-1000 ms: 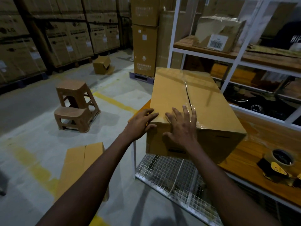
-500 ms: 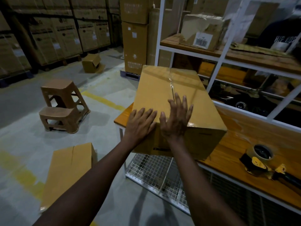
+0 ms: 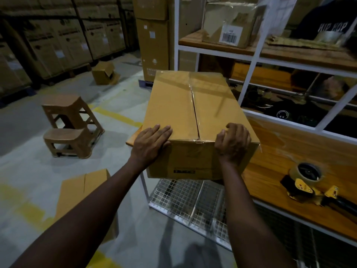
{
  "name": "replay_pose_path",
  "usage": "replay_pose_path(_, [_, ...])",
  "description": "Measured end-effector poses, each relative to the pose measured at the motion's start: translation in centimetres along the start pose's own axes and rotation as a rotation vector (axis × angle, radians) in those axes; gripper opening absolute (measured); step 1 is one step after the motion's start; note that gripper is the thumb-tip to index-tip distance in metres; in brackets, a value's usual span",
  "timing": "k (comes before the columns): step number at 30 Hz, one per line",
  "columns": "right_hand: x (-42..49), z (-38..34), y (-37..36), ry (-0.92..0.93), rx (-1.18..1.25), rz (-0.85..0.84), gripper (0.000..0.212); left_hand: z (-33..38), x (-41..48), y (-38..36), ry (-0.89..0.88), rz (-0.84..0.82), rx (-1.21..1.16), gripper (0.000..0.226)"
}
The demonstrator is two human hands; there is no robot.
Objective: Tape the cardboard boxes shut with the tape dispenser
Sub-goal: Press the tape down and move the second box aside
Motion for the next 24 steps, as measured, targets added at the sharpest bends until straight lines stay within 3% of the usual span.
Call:
replay_pose_path(4, [-0.1, 0.6, 0.3, -0.019, -0.052, -0.053, 0.019, 0.5, 0.1, 0.5, 0.076, -0.052, -0.01, 0.043])
replay_pose_path(8, [0.2, 0.0, 1.6, -0.052, -0.096, -0.232, 0.011, 2.7, 1.8, 0.5, 0.203, -0.182, -0.011, 0.049])
replay_pose_path(15, [5.8, 1.5, 6.6, -0.194, 0.188, -0.316, 0.016, 9.3, 7.6, -1.0, 0.105, -0.234, -0.09, 0.051])
replay_pose_path(18, [9.1, 5.0, 6.9, -0.223, 0.259, -0.49, 0.035, 10.9, 9.6, -1.9, 0.102, -0.271, -0.112, 0.049])
replay_pose_path(21, [10.5, 7.6, 6.3, -0.19, 0.283, -0.778, 0.06, 12.4, 10.9, -2.5, 0.091, -0.295, -0.09, 0.047])
replay_pose_path(24, [10.2, 9.1, 5.1, -0.12, 0.219, -1.05, 0.069, 13.8, 12.0, -2.7, 0.101, -0.321, -0.068, 0.048])
Point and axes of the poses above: each hand's wrist, its own x-axis towards the middle knuckle, its own y-axis out of the back of the hand, z = x × y, the point moved 4 cm from there along x, towards the middle knuckle, and after that the axes turned 12 degrees about -y, right-handed, at the moved point
